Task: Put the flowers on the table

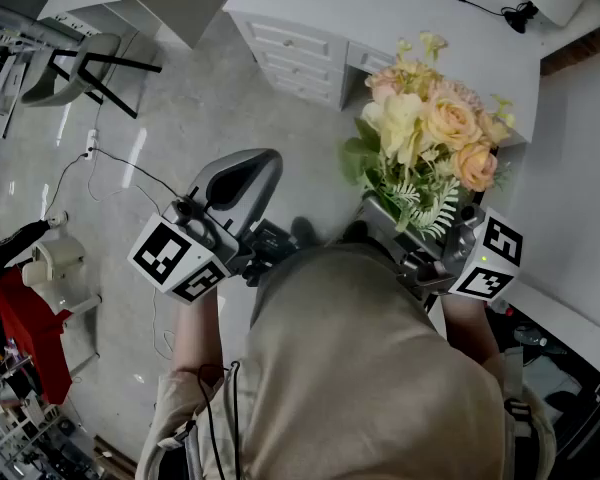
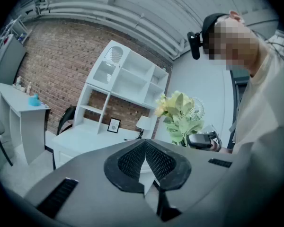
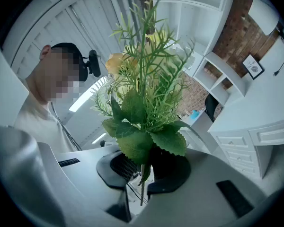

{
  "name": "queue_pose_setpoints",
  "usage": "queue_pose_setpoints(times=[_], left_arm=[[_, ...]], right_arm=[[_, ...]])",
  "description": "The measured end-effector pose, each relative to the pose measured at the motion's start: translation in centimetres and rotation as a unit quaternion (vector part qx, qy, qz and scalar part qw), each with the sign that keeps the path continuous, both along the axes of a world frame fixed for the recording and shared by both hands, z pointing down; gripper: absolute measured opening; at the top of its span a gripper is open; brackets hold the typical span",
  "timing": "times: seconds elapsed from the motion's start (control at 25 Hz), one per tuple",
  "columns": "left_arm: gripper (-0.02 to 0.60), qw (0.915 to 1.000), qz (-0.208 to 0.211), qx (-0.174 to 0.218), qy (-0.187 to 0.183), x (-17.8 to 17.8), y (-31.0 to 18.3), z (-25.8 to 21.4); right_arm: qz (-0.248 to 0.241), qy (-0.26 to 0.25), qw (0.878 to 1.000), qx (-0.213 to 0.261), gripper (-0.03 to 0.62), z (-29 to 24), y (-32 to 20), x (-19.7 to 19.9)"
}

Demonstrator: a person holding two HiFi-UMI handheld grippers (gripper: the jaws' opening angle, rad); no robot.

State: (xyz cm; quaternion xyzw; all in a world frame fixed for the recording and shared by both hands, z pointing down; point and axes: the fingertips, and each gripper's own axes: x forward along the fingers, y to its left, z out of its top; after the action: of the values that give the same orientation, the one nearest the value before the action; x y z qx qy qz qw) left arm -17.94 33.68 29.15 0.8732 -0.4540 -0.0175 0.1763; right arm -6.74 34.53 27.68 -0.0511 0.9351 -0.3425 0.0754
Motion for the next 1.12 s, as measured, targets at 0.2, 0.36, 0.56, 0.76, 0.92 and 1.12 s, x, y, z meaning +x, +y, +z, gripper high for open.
queue_pose_setpoints(times=[0.2,0.36,0.56,0.76,0.92,1.12], left_arm=[[0.009,0.9996,0.000,0.027,0.003,-1.8,-1.5,-1.4],[0.009,0.9996,0.005,0.027,0.008,-1.5,-1.5,-1.2],[0.009,0.9994,0.029,0.016,0.005,0.4,-1.8,-0.2],[0.009,0.9986,0.051,0.010,-0.003,2.5,-1.5,0.3],[0.009,0.9972,0.071,0.016,-0.014,4.7,-2.0,0.5],[0.009,0.9953,0.094,0.004,-0.019,8.9,-2.5,1.1]], right_arm=[[0.028,0.011,0.999,0.019,0.064,0.0,-0.9,0.7],[0.027,0.013,0.999,0.020,0.064,0.2,-0.8,0.6],[0.029,0.013,0.999,0.012,0.066,0.5,-0.9,0.7],[0.037,0.045,0.997,0.041,0.065,1.0,-0.3,1.3],[0.048,0.038,0.997,0.054,0.066,1.1,-0.2,3.2],[0.058,0.043,0.996,0.047,0.066,1.7,-0.8,7.0]])
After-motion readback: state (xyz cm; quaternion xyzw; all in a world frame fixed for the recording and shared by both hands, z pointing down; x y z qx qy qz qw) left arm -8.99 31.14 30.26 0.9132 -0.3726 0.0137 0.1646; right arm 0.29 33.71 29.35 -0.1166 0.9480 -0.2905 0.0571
